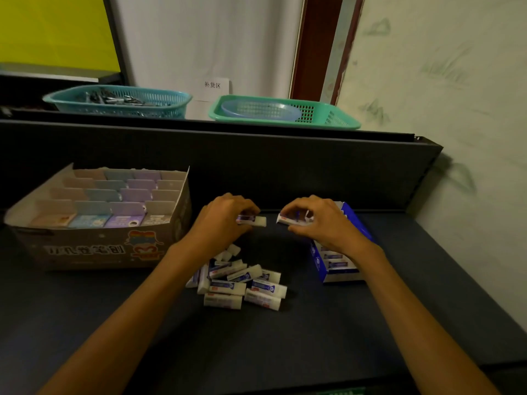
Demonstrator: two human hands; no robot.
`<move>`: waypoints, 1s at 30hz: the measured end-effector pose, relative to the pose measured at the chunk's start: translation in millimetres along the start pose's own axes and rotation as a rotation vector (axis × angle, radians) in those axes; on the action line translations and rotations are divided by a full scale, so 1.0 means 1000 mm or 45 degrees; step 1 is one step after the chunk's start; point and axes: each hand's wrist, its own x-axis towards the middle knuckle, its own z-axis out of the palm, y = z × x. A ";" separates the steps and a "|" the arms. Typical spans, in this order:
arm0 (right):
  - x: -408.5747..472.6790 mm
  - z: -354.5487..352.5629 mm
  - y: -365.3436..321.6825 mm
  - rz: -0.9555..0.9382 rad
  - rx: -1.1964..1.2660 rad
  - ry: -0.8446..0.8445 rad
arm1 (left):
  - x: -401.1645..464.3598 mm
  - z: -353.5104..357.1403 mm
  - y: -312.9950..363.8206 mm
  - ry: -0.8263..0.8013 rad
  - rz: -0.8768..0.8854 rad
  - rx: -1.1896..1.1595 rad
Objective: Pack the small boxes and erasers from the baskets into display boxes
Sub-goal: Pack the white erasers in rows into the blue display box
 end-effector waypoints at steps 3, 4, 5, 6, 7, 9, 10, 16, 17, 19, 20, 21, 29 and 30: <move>-0.006 -0.011 0.005 -0.009 -0.010 0.044 | 0.002 -0.001 0.015 0.090 0.088 -0.019; -0.008 -0.014 0.007 -0.010 -0.005 0.052 | 0.003 -0.001 0.020 0.096 0.113 0.000; -0.011 -0.017 0.010 -0.011 0.005 0.056 | 0.004 -0.001 0.024 0.091 0.123 0.008; -0.014 -0.020 0.012 -0.015 0.014 0.061 | 0.004 0.000 0.029 0.086 0.123 0.003; -0.017 -0.023 0.015 -0.021 0.023 0.064 | 0.004 0.001 0.033 0.088 0.125 -0.011; -0.022 -0.028 0.021 -0.018 0.040 0.062 | 0.004 0.003 0.041 0.099 0.132 -0.045; -0.025 -0.031 0.024 -0.011 0.049 0.061 | 0.005 0.004 0.045 0.101 0.129 -0.050; -0.038 -0.043 0.041 -0.011 0.032 0.082 | 0.009 0.013 0.067 0.133 0.022 -0.123; -0.040 -0.044 0.043 -0.022 0.024 0.092 | 0.009 0.014 0.071 0.140 0.023 -0.144; -0.045 -0.047 0.047 -0.032 0.009 0.107 | 0.010 0.014 0.079 0.153 0.043 -0.185; -0.046 -0.048 0.050 -0.033 0.002 0.110 | 0.011 0.014 0.083 0.159 0.053 -0.218; -0.048 -0.049 0.052 -0.031 -0.008 0.111 | 0.012 0.014 0.086 0.164 0.053 -0.256; -0.055 -0.055 0.072 -0.020 0.115 0.128 | 0.017 0.024 0.102 0.157 -0.003 -0.391; -0.055 -0.056 0.074 -0.009 0.136 0.128 | 0.018 0.025 0.102 0.144 0.002 -0.379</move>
